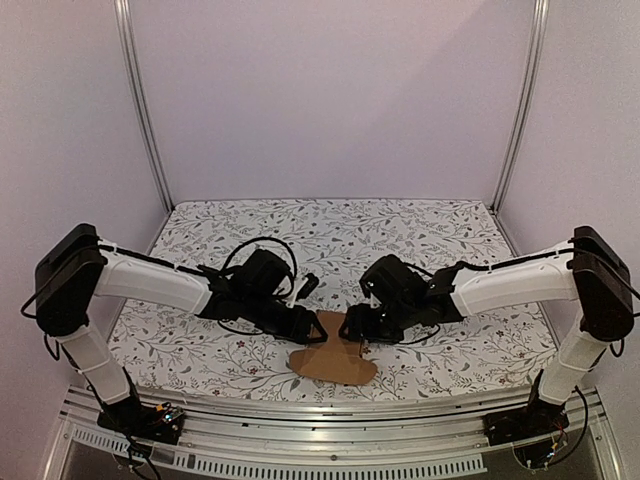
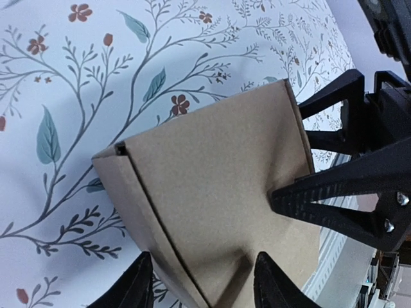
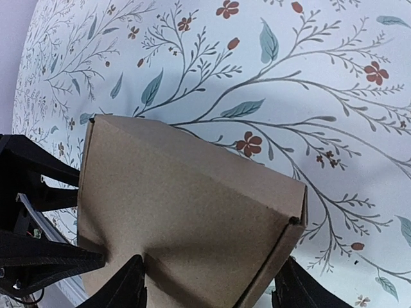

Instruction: Fold the paper box

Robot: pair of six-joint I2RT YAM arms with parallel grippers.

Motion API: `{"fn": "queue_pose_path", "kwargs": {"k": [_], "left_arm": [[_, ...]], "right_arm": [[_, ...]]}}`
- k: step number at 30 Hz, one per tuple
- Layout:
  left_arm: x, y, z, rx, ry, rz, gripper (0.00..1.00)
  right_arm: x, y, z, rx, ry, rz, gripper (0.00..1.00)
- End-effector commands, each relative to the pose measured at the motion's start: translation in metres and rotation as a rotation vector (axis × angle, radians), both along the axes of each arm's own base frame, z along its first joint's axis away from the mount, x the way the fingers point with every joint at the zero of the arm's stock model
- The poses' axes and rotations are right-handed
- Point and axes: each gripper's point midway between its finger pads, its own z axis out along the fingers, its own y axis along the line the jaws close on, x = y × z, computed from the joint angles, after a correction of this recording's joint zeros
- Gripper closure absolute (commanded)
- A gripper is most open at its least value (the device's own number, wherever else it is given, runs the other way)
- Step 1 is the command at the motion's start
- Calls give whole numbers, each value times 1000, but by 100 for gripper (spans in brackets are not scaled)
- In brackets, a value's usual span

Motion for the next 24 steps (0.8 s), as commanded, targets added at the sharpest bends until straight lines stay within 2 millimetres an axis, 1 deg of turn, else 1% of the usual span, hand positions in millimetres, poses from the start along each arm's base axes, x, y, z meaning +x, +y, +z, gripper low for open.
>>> {"fn": "queue_pose_path", "kwargs": {"k": [1, 2, 5, 10, 14, 17, 24], "left_arm": [[4, 16, 5, 14, 6, 85, 49], [4, 18, 4, 19, 7, 93, 52], [2, 25, 1, 37, 16, 117, 61], [0, 31, -3, 47, 23, 140, 70], [0, 33, -4, 51, 23, 148, 74], [1, 34, -7, 58, 25, 156, 77], [2, 33, -14, 71, 35, 165, 78]], "right_arm": [[6, 13, 0, 14, 1, 91, 36], [7, 14, -3, 11, 8, 98, 37], [12, 19, -4, 15, 10, 121, 42], [19, 21, -3, 7, 3, 136, 44], [18, 21, -3, 0, 6, 149, 44], [19, 20, 0, -5, -2, 146, 41], [19, 5, 6, -20, -25, 114, 39]]}}
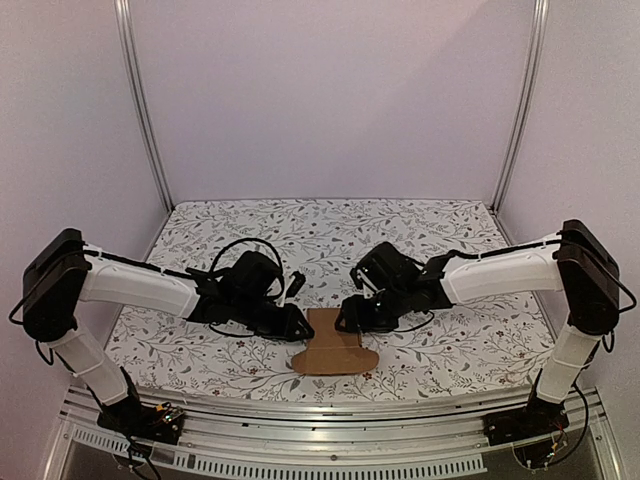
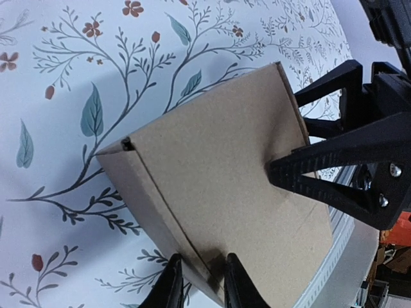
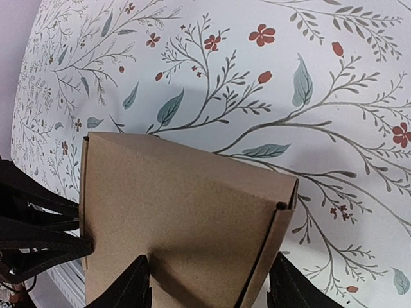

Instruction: Fold the paper box

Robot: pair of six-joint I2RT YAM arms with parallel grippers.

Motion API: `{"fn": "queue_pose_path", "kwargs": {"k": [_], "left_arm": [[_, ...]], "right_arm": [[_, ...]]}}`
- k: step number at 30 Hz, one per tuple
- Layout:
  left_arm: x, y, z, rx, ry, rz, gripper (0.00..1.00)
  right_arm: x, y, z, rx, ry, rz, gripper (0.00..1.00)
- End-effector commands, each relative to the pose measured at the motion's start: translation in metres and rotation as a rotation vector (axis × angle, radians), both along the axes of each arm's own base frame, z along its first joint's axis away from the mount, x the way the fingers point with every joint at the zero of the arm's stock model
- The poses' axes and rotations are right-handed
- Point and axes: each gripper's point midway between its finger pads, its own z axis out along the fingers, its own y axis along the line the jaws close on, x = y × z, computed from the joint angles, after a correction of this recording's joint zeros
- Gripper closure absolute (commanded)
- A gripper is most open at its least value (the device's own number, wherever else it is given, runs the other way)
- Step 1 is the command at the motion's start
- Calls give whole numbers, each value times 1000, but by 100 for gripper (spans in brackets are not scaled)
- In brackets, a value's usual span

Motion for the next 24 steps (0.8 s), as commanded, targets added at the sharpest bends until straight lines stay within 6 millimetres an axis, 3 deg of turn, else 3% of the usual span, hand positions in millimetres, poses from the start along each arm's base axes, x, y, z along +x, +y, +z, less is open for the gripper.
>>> {"fn": "queue_pose_path", "kwargs": {"k": [1, 13, 17, 24], "left_arm": [[1, 12, -20, 60, 24, 29, 79], [4, 7, -14, 41, 17, 27, 77], [5, 5, -6, 22, -3, 22, 67], [5, 8, 6, -8, -42, 26, 42]], "right_arm": [[0, -15, 7, -19, -20, -25, 39], [-9, -38, 16, 39, -25, -126, 41], [-8, -43, 13, 28, -29, -150, 45], [-4, -44, 7, 20, -28, -170, 57]]}}
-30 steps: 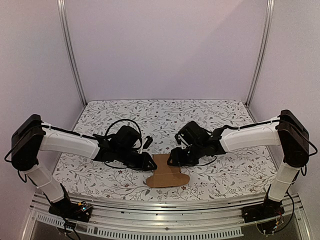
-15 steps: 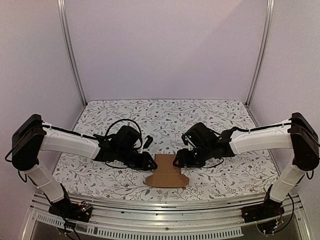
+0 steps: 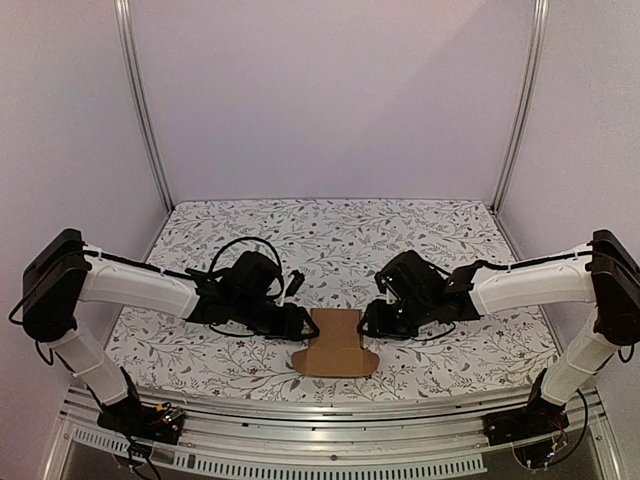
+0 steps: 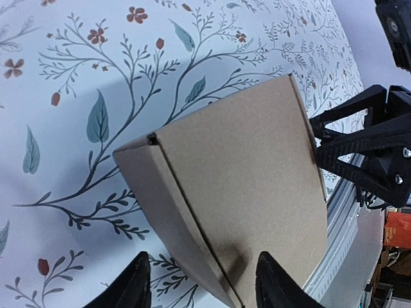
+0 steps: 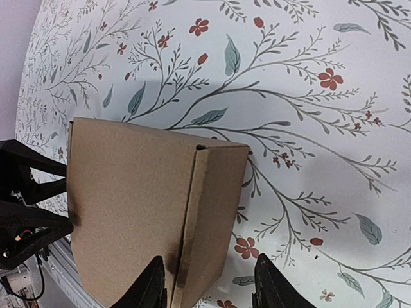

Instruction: Fold the paper box

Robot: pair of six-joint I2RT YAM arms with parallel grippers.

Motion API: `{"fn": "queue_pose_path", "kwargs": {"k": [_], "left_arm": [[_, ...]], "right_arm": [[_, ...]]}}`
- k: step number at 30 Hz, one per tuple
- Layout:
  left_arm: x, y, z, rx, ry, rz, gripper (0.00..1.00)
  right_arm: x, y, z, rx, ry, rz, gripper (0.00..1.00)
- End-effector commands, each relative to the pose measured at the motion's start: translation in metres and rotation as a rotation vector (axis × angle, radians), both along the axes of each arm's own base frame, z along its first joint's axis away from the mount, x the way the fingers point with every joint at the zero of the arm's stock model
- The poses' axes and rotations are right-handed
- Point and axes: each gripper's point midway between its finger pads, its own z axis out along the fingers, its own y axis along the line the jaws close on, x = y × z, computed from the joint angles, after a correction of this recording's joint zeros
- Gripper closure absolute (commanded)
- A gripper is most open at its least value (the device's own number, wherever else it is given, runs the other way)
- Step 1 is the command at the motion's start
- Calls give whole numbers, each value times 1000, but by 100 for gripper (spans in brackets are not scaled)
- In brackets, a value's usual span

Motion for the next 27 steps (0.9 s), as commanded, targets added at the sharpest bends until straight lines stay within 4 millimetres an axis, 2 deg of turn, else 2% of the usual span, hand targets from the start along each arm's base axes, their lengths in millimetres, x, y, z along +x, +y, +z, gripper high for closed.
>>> {"fn": "queue_pose_path", "kwargs": {"k": [1, 8, 12, 13, 16, 20, 22, 27], "left_arm": [[2, 10, 9, -12, -33, 23, 40], [8, 13, 36, -84, -125, 51, 26], [12, 21, 47, -118, -150, 99, 2], [12, 23, 50, -134, -158, 112, 1], [15, 32, 53, -161, -172, 154, 0], [14, 34, 52, -169, -164, 154, 0], [13, 33, 47, -155, -145, 148, 0], [6, 14, 28, -186, -36, 103, 1]], "right_arm": [[7, -3, 0, 5, -19, -36, 58], [5, -7, -6, -2, -9, -42, 67], [4, -8, -9, -6, -5, -46, 70], [4, -8, -10, -5, -5, -45, 71], [3, -9, -12, -7, 0, -43, 73], [1, -11, -14, -9, 3, -46, 75], [1, -12, -15, -13, 2, -46, 76], [0, -15, -16, -18, -1, -46, 78]]}}
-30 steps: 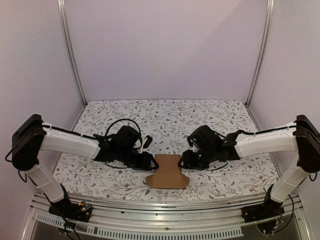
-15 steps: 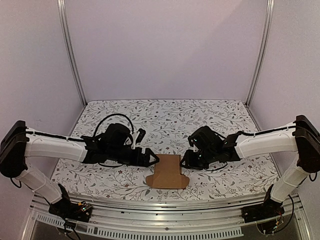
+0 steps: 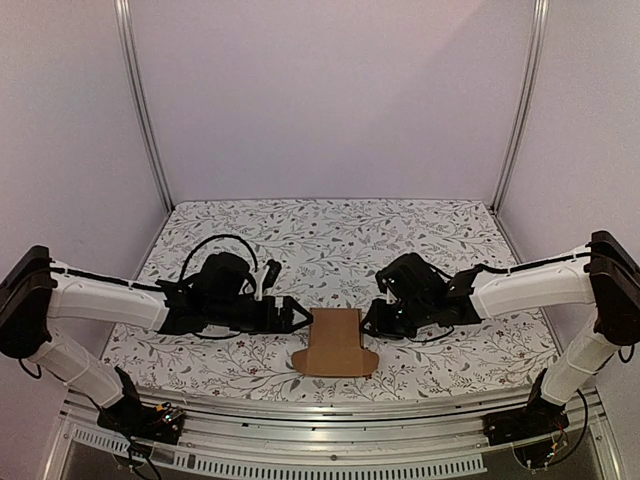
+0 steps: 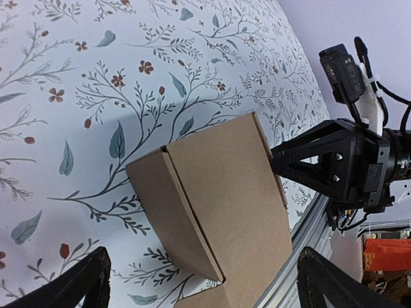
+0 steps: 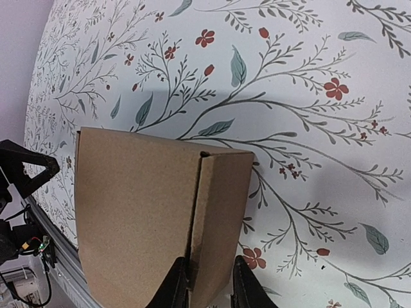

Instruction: Fold the paper box

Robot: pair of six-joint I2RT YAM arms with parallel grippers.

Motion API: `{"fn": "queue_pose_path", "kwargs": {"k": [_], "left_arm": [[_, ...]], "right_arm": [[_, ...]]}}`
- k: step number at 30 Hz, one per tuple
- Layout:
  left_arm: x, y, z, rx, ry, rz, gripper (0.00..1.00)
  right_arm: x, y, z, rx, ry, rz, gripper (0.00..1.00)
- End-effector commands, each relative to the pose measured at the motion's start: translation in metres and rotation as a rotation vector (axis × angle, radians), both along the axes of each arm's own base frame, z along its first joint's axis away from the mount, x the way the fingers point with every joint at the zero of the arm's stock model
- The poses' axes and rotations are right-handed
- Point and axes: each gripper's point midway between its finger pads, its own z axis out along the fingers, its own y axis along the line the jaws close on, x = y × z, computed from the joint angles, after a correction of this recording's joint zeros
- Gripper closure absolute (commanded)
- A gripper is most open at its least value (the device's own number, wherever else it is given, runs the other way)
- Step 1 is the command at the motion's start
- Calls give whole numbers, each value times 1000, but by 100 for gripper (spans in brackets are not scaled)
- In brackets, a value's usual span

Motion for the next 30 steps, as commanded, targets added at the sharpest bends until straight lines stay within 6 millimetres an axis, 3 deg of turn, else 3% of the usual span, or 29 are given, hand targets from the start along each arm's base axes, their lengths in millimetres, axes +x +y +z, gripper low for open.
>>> {"fn": "queue_pose_path", "kwargs": {"k": [1, 8, 20, 30], "left_arm": [[1, -14, -11, -49, 73, -21, 0], [4, -20, -21, -52, 119, -2, 0], [4, -52, -15, -209, 219, -48, 1], [0, -63, -24, -242, 299, -71, 13]], "right_arm": [[-5, -18, -14, -57, 20, -18, 78], [-10, -26, -15, -62, 17, -22, 80], [-12, -27, -16, -58, 12, -14, 80], [-13, -27, -16, -47, 13, -16, 80]]}}
